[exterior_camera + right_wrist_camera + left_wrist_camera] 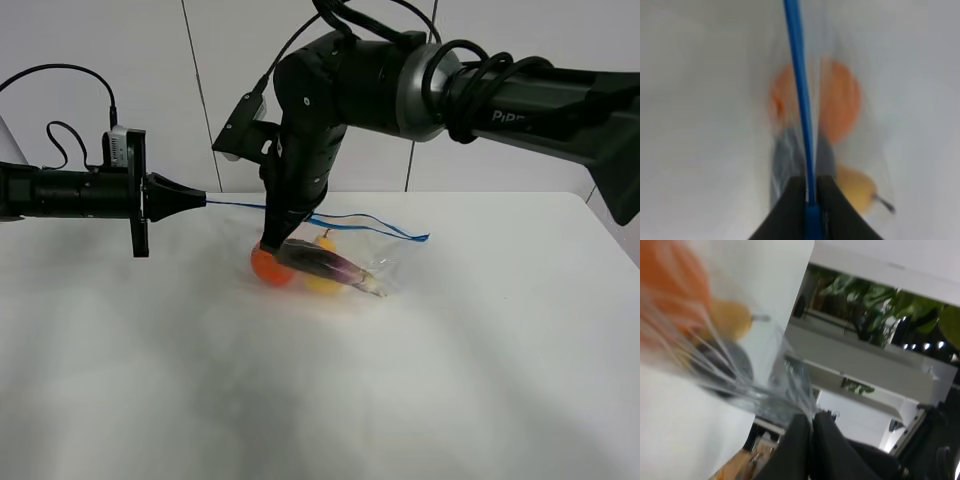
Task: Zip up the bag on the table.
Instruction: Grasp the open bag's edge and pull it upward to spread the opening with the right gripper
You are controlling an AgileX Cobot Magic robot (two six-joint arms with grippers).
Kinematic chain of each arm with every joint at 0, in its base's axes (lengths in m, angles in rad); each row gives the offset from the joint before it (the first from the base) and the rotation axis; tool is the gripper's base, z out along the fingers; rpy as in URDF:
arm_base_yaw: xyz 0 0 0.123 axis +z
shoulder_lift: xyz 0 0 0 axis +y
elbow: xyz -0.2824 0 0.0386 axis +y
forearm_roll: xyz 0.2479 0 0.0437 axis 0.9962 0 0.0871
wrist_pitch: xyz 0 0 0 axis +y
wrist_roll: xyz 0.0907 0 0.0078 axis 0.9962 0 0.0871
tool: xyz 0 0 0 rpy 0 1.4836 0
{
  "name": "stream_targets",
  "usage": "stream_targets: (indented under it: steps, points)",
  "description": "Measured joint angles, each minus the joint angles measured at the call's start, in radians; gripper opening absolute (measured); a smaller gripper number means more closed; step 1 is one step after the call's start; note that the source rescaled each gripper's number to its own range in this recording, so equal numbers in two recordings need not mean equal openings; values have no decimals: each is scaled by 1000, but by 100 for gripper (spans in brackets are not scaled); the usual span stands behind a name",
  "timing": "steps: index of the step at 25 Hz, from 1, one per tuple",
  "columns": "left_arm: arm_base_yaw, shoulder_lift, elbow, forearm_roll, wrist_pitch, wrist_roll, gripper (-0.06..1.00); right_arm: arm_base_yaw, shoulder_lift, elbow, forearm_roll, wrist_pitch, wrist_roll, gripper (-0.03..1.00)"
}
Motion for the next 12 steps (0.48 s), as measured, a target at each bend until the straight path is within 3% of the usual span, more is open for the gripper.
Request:
stream_targets:
  steps: [12]
  points:
    - [71, 0, 0, -27, -11, 13, 0, -2, -56, 0, -1, 170, 0, 0]
